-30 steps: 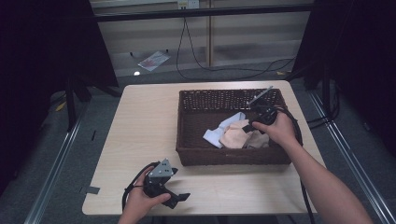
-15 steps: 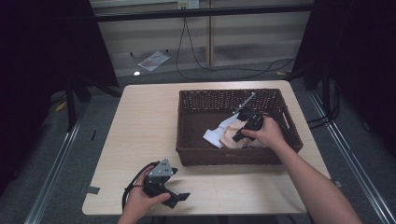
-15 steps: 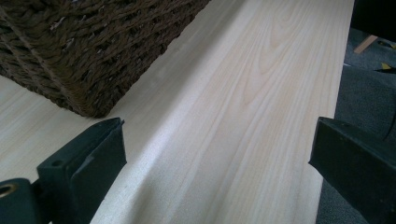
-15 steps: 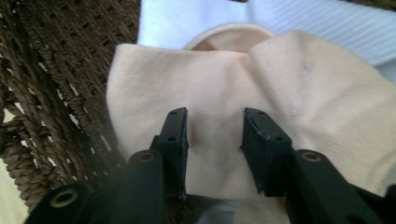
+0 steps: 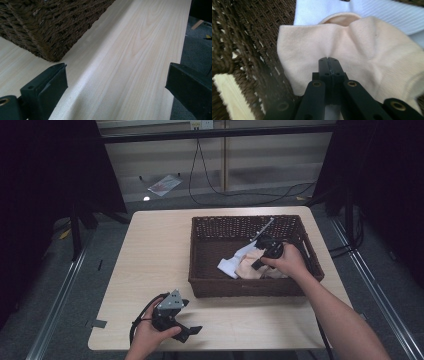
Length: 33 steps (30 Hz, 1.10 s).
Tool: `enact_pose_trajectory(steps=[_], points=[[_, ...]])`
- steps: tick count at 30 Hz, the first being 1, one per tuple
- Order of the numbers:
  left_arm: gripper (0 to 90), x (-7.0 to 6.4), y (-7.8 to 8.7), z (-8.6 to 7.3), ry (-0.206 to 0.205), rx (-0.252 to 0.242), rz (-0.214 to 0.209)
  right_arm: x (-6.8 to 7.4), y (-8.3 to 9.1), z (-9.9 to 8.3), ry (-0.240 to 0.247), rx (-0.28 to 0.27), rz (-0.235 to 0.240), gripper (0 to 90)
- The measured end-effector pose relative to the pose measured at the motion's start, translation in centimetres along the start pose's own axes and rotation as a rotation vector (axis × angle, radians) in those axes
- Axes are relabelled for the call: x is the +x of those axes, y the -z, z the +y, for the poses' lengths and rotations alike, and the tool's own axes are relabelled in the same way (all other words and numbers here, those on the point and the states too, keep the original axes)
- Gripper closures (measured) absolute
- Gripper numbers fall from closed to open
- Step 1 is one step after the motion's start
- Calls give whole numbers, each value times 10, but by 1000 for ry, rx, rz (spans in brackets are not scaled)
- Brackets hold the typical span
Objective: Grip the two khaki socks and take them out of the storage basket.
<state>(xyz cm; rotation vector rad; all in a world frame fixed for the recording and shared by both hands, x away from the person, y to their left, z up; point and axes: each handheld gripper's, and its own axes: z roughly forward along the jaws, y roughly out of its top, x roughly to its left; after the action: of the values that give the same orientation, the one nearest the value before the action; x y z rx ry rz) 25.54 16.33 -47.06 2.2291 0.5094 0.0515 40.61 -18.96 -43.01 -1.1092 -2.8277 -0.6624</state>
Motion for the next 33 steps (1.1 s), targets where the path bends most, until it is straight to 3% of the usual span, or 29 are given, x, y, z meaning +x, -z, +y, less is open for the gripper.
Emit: enact_pose_trajectory(steps=[6, 11, 24, 33], points=[[32, -1, -1, 1, -10, 10, -7, 6, 29, 5, 26, -24, 2, 900], [31, -2, -2, 1, -12, 13, -7, 10, 56, 10, 23, -72, 20, 900], [31, -3, -2, 1, -17, 7, -7, 21, 112, 16, 27, -123, 56, 900], [31, -3, -1, 1, -12, 4, -7, 30, 139, 17, 47, -155, 67, 900]])
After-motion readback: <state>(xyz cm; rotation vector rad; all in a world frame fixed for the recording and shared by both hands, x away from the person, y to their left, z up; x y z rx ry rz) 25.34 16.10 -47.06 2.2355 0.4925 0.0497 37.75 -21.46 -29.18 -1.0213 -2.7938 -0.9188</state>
